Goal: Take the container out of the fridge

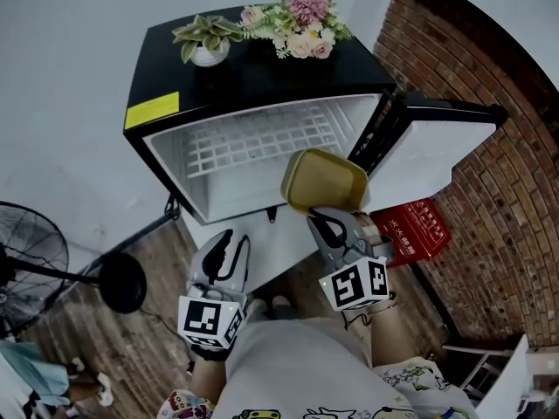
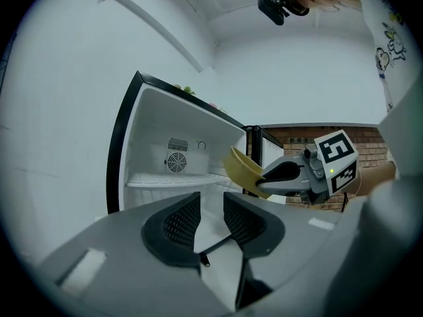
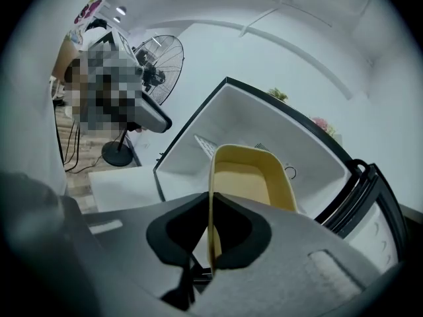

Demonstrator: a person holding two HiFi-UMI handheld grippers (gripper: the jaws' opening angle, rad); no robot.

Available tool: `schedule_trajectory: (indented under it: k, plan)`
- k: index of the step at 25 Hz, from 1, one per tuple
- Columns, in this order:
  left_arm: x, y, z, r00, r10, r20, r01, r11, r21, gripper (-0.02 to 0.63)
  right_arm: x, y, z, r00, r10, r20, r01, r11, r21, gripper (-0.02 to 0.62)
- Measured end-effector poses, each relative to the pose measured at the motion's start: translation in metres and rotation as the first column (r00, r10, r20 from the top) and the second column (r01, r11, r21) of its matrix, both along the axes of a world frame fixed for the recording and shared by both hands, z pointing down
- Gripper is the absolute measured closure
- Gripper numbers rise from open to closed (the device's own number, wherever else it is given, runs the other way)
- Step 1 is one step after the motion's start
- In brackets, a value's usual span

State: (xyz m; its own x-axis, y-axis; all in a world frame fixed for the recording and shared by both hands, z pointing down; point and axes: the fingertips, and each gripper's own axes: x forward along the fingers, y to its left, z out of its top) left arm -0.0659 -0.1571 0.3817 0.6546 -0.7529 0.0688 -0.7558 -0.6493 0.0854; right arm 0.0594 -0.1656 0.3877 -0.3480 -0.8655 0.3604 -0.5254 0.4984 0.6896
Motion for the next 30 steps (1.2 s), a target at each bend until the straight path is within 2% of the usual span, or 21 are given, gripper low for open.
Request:
schedule_trajectory:
  k: [5, 13, 21, 30]
  plan:
    - [0.004, -0.003, 0.007, 1.0, 0.01, 0.013, -0.01, 1.0, -0.01, 0.511, 0.009, 0.01, 0.011, 0.994, 0.032, 0.102, -0.028, 0.999, -0.045, 0.58]
    - [0.014, -0.008, 0.019, 0.999, 0.032, 0.031, -0.031, 0.999, -0.028, 0.529, 0.019, 0.023, 0.025, 0.973, 0.087, 0.213, -0.063, 0.991, -0.117, 0.58]
    - [0.023, -0.012, 0.024, 0.998, 0.049, 0.042, -0.048, 0.998, -0.044, 0.554, 0.033, 0.029, 0.034, 0.926, 0.137, 0.351, -0.083, 0.983, -0.166, 0.581]
    - [0.024, -0.014, 0.031, 0.997, 0.062, 0.048, -0.06, 0.996, -0.059, 0.597, 0.045, 0.03, 0.03, 0.871, 0.166, 0.462, -0.089, 0.979, -0.184, 0.581]
